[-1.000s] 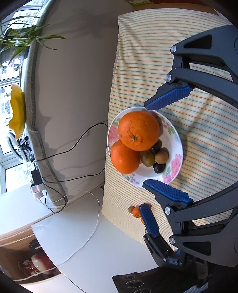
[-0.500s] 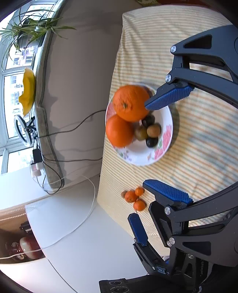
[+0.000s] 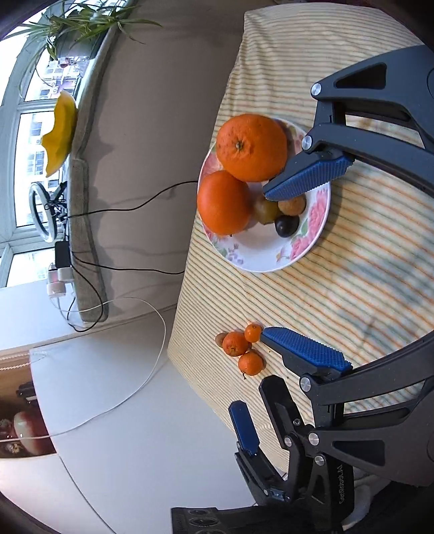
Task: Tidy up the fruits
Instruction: 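Grasp a tangerine with the left gripper while the right gripper grasps another tangerine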
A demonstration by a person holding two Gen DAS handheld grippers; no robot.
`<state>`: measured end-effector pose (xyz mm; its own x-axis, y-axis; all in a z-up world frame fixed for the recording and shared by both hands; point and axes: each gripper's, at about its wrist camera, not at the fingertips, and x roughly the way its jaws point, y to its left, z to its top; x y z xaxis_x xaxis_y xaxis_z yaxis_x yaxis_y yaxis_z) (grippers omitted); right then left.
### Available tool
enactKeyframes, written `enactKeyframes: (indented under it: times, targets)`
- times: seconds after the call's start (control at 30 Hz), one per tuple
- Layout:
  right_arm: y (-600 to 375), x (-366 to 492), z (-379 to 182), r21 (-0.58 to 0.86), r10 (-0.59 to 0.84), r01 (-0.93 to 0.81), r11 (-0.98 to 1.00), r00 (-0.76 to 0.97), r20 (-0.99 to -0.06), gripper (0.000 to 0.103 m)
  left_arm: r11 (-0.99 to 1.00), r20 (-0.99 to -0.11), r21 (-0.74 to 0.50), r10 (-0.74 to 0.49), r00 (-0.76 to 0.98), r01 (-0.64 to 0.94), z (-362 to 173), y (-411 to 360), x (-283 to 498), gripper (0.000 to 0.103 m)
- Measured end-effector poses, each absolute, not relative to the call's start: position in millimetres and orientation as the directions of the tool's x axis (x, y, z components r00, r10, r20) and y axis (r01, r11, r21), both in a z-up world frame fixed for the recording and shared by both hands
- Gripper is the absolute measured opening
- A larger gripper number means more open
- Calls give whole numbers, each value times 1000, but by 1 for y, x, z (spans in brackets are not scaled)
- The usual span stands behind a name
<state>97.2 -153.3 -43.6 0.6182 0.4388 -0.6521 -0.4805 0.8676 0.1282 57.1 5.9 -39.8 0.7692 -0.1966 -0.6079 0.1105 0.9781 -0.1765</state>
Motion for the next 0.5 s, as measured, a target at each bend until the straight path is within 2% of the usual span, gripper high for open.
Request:
enactKeyframes:
  times: [0.43,0.5]
  targets:
    - [-104,119,-63,154,510,-572,805,537,-672,81,973,-672,-230,-155,724,-6,-77,64,65,71]
    - [-95,123,-68,157,516,-587,794,515,-684,81,971,-679,-239,-158,717,-12,-82,70,67,64]
